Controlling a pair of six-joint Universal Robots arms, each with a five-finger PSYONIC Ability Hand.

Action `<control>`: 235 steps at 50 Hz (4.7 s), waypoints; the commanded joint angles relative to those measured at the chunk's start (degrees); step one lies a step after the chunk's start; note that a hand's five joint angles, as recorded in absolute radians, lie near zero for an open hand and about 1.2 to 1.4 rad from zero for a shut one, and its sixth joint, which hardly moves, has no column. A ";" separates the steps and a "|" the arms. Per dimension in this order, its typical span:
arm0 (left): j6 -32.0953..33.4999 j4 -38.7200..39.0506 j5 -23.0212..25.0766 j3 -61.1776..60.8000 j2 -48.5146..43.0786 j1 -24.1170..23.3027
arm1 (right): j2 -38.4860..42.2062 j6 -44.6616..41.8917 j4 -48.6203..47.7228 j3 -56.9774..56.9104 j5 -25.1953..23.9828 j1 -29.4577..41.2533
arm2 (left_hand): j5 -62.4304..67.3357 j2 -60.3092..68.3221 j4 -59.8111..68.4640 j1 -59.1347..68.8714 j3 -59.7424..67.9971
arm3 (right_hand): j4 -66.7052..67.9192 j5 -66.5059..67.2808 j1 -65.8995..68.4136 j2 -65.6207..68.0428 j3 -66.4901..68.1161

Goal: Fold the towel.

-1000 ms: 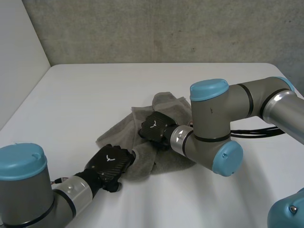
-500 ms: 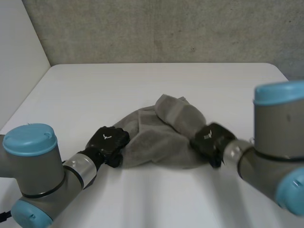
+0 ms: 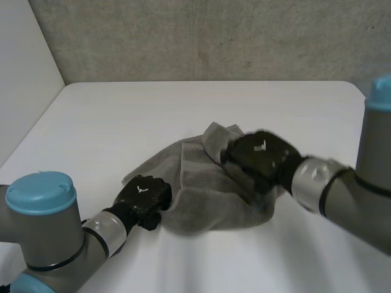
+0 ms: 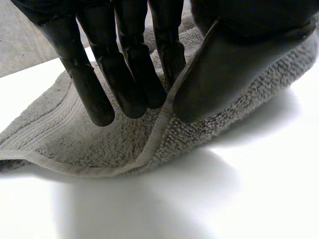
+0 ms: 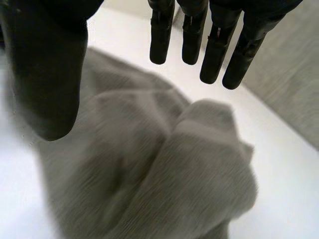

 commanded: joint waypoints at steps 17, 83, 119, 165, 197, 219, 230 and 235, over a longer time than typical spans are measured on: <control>0.28 -0.19 0.00 -1.66 0.91 0.31 | 34.88 -1.88 7.02 -39.15 5.72 7.31 | 1.97 0.94 0.86 3.02 1.60 | 0.56 2.38 0.06 -0.40 0.27; -0.25 0.68 0.00 -2.46 2.67 -0.31 | -13.45 -10.85 -2.91 18.42 -9.12 -20.47 | -42.60 -43.62 -43.70 -41.55 -42.97 | -4.66 -2.83 -5.16 -5.62 -4.95; -0.42 1.39 2.37 2.11 -2.87 -3.38 | 8.59 -36.68 -4.76 4.27 -4.83 -7.19 | -40.09 -41.11 -41.19 -39.04 -40.45 | 13.81 15.64 13.32 12.86 13.53; -5.87 -3.26 0.27 26.24 -9.29 -4.62 | 10.53 -20.01 -13.78 -19.51 3.15 -9.74 | 10.19 9.16 9.08 11.24 9.82 | 57.69 59.52 57.19 56.73 57.40; -5.35 0.77 -4.24 24.92 -1.82 5.13 | 3.50 1.48 -34.55 2.38 -15.20 -18.44 | 10.19 9.16 9.08 11.24 9.82 | 57.69 59.52 57.19 56.73 57.40; 0.37 12.89 -3.34 7.47 -4.28 11.47 | -5.02 -7.33 -33.23 30.71 -15.20 -21.07 | -25.45 -26.47 -26.56 -24.40 -25.82 | 57.69 59.52 57.19 56.73 57.40; 0.46 15.62 -4.66 7.74 -7.09 10.42 | -5.20 -6.90 -33.85 32.22 -15.20 -24.15 | -25.79 -26.81 -26.89 -24.74 -26.16 | 57.69 59.52 57.19 56.73 57.40; 0.28 17.30 -4.84 7.74 -7.70 10.24 | -5.47 -5.84 -34.11 32.39 -15.20 -25.21 | -25.62 -26.64 -26.73 -24.57 -25.99 | 57.69 59.52 57.19 56.73 57.40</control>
